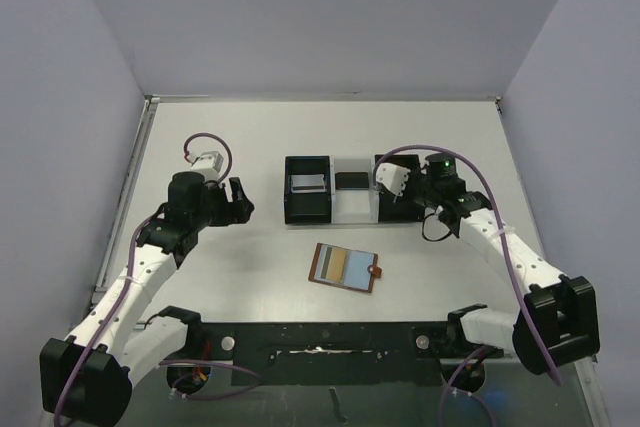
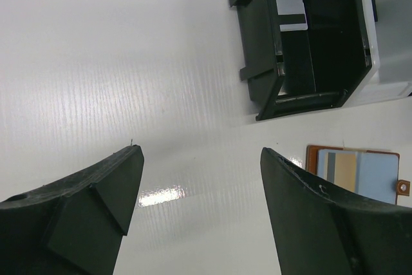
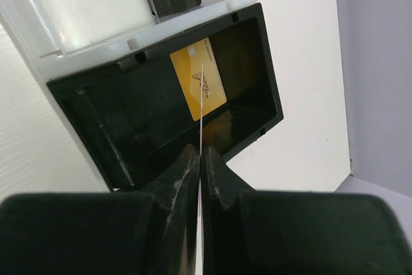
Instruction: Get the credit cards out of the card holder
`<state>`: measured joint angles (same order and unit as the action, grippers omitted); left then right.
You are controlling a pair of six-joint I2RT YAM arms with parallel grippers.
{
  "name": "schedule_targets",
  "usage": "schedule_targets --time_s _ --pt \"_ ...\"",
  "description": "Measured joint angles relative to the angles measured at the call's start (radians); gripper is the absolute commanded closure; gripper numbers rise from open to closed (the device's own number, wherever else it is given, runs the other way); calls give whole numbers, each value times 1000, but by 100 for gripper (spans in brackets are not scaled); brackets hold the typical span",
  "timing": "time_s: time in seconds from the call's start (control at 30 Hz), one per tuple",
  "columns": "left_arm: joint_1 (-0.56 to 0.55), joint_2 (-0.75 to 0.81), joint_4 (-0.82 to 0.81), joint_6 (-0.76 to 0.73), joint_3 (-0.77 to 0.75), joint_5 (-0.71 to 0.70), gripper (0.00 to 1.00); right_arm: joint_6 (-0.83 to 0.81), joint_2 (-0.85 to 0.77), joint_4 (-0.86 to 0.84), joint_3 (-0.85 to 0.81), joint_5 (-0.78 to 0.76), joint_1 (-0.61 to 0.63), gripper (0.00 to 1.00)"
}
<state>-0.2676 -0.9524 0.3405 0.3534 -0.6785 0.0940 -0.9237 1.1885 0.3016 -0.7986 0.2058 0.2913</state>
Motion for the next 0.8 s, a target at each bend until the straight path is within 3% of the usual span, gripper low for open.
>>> schedule_targets --time_s 0.8 --pt "0 -79 3 -44 0 -2 26 -132 393 -132 -131 20 -55 100"
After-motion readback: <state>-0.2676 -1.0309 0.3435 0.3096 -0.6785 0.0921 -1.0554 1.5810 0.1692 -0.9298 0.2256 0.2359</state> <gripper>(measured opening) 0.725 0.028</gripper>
